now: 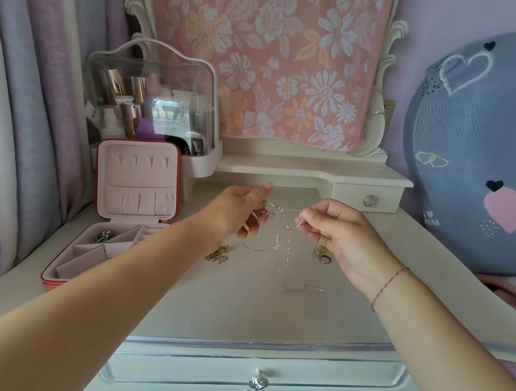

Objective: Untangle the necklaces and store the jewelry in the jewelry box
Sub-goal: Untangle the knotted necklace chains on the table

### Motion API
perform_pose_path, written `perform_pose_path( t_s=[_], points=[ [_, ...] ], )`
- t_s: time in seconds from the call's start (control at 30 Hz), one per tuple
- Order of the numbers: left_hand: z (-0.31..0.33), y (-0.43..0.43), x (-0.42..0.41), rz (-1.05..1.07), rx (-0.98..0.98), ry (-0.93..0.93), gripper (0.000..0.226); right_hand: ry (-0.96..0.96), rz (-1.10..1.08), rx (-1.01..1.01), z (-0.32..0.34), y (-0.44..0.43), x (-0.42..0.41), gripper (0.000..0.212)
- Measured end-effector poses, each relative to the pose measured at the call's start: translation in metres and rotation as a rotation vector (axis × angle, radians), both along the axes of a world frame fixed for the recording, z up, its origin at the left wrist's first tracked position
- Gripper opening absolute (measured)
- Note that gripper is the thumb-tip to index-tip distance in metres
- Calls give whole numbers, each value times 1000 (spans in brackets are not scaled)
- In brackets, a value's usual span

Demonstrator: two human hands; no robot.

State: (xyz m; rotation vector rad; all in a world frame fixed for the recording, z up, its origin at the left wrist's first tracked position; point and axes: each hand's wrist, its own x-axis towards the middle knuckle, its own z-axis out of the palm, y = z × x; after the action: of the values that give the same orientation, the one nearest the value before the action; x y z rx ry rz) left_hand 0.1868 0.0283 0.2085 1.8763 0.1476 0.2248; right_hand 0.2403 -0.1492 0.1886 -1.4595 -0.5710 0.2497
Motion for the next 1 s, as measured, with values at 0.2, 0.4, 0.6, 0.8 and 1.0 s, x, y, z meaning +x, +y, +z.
perform_pose_path(
  t_s=[0.2, 0.4, 0.6, 0.8, 1.0],
  points=[
    [-1, 6, 5, 46, -137, -10, 46, 264, 98, 277, 1, -3, 3, 21],
    [-1, 11, 2, -48, -643, 15, 44, 425, 143, 442, 0, -6, 8, 22],
    [-12, 12, -3, -204, -640, 30, 24, 361, 98, 389, -5, -6, 10, 18],
    [-25, 6, -1, -317, -576, 71, 52, 349, 98, 348, -3, -5, 9, 18],
    [-33, -5, -1, -352, -469, 106, 49, 325, 213, 255, -1, -6, 7, 9]
  ],
)
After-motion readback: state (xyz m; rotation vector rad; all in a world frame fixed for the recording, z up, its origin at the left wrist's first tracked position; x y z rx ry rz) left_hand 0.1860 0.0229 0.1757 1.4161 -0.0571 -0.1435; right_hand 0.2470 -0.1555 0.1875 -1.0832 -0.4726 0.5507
